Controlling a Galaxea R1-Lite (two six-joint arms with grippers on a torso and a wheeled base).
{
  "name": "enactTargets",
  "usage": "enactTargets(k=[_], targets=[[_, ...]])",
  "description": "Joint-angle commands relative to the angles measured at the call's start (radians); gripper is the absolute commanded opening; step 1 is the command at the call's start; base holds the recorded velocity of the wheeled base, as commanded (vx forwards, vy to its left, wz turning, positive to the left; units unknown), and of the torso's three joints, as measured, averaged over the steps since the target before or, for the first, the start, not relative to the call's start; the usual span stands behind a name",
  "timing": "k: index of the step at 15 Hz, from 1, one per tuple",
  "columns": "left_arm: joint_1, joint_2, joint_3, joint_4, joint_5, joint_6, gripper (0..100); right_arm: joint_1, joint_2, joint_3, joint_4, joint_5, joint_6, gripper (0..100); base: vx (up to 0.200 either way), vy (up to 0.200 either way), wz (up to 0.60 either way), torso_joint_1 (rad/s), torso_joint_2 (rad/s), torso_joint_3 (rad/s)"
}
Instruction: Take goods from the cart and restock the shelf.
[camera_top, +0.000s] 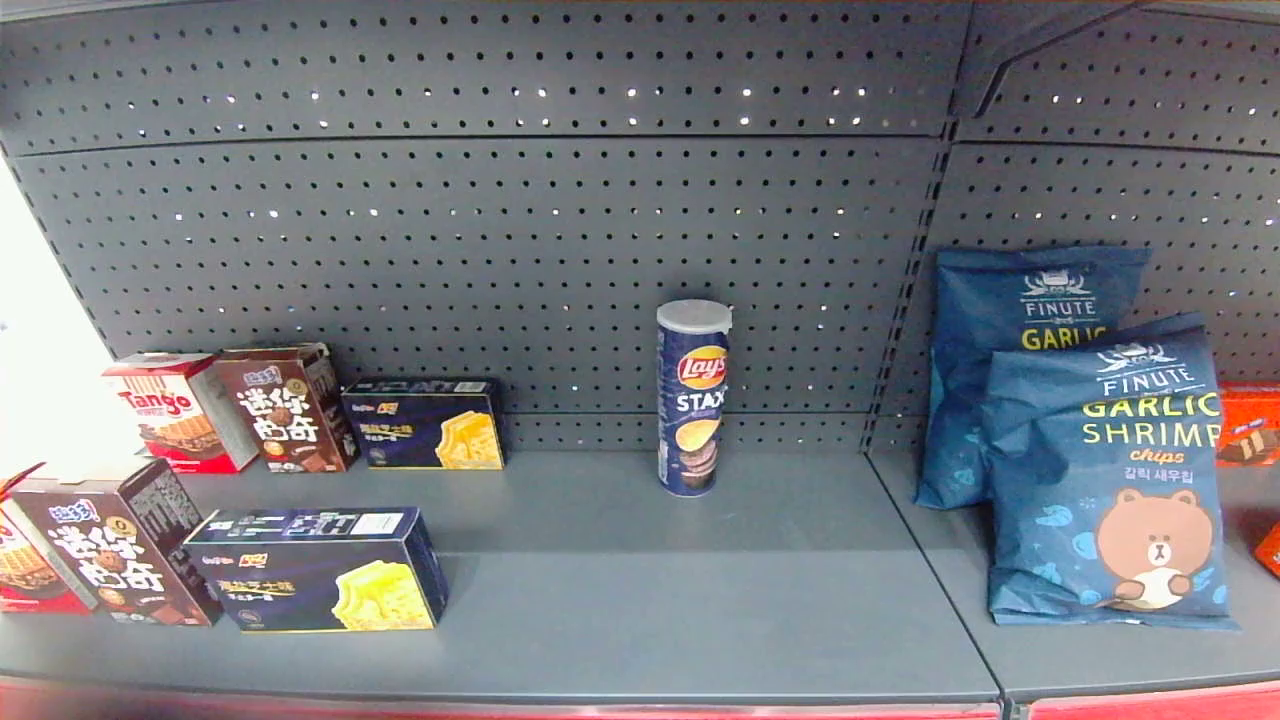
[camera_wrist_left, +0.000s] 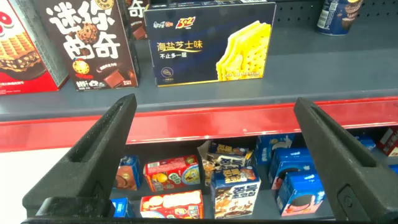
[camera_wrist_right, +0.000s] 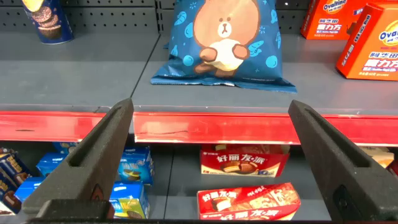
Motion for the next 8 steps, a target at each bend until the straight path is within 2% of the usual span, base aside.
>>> enactTargets(k=[1,8], targets=[[0.0,0.0,0.0,0.0,0.001,0.0,100,0.002,0.0,0.0,0.0,0.0,0.0,100,0.0,0.0,0.0,0.0,0.0,0.0],[0.0,0.0,0.0,0.0,0.002,0.0,100,0.002,0.0,0.0,0.0,0.002,0.0,100,0.0,0.0,0.0,0.0,0.0,0.0]])
